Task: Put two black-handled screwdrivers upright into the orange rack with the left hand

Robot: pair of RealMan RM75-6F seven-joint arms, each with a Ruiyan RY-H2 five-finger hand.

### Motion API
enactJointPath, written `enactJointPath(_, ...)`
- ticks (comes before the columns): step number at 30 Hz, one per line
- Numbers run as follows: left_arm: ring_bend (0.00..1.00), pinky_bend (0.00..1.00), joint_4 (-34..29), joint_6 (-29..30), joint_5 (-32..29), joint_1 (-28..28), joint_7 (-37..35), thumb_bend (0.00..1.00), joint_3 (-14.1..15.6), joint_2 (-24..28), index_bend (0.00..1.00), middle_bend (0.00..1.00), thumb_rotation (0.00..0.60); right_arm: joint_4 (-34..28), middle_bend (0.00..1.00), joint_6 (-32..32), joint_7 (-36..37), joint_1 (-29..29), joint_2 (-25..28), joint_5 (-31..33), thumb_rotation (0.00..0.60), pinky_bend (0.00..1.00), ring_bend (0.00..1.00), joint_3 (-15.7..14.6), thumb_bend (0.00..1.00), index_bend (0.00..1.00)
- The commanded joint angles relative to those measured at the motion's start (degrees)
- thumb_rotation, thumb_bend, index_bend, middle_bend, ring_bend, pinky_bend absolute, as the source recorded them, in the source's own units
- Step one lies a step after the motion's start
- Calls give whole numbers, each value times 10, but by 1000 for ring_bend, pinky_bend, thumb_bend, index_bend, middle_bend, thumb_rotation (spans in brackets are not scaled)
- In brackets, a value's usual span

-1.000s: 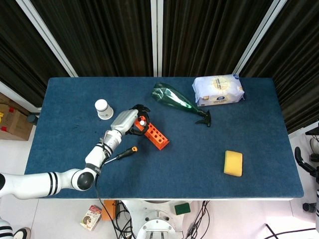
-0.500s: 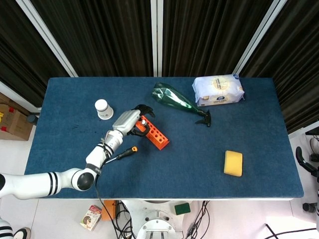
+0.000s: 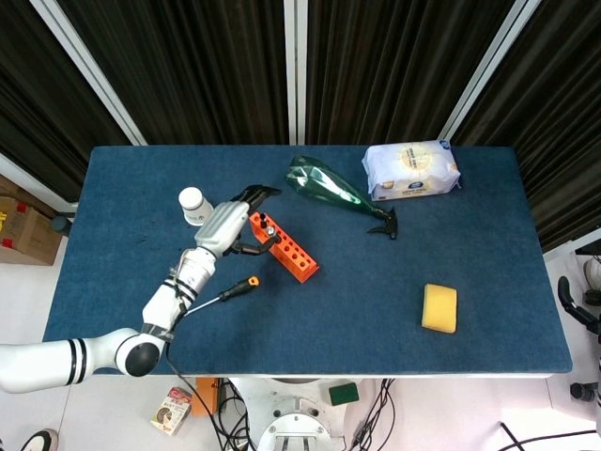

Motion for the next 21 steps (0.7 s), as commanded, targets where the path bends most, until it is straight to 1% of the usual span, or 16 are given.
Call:
enactJointPath(1, 31, 166, -5, 5, 19, 10, -19, 284, 2, -6, 124, 98, 370, -1, 0, 1, -2, 0, -1, -2, 600, 0, 0, -1, 385, 0)
enactJointPath(3, 19, 157, -3, 0, 26, 10, -21, 284, 5, -8, 124, 83, 320, -3, 0, 4, -4, 0, -2, -4, 600, 0, 0, -2, 385, 0)
enactJointPath(5, 10, 152, -1, 2, 35, 11, -16, 284, 9, -11, 123, 72, 312, -3, 0, 5, -4, -1, -2, -5, 600, 0, 0, -3, 385, 0)
enactJointPath(7, 8, 150, 4, 21, 49, 15, 3, 302, 14, -17, 129, 67, 307, -3, 0, 6, -3, -3, -1, -4, 600, 0, 0, -3, 386, 0)
enactJointPath(10, 8, 150, 13, 61, 71, 23, 50, 379, 27, -22, 145, 67, 324, -1, 0, 7, 0, -5, 1, -1, 600, 0, 0, -2, 385, 0)
enactJointPath(13, 8, 150, 15, 91, 81, 35, 87, 394, 37, -23, 172, 67, 380, 1, 0, 7, 5, -5, 2, 0, 600, 0, 0, -1, 385, 0)
enactJointPath(15, 8, 150, 14, 105, 79, 44, 107, 395, 43, -19, 227, 67, 401, 3, 0, 6, 6, -5, 2, 0, 600, 0, 0, -1, 385, 0)
enactJointPath(17, 8, 150, 14, 123, 83, 54, 128, 395, 50, -15, 286, 67, 403, 5, 0, 5, 8, -4, 0, 0, 600, 0, 0, -2, 385, 0)
enactJointPath(20, 8, 150, 19, 145, 94, 70, 148, 395, 61, -14, 414, 68, 414, 8, 0, 3, 9, -3, -2, 0, 600, 0, 0, -2, 385, 0)
enactJointPath(21, 8, 150, 19, 147, 95, 73, 152, 396, 64, -13, 467, 68, 435, 8, 0, 3, 8, -3, -2, -1, 600, 0, 0, -2, 385, 0)
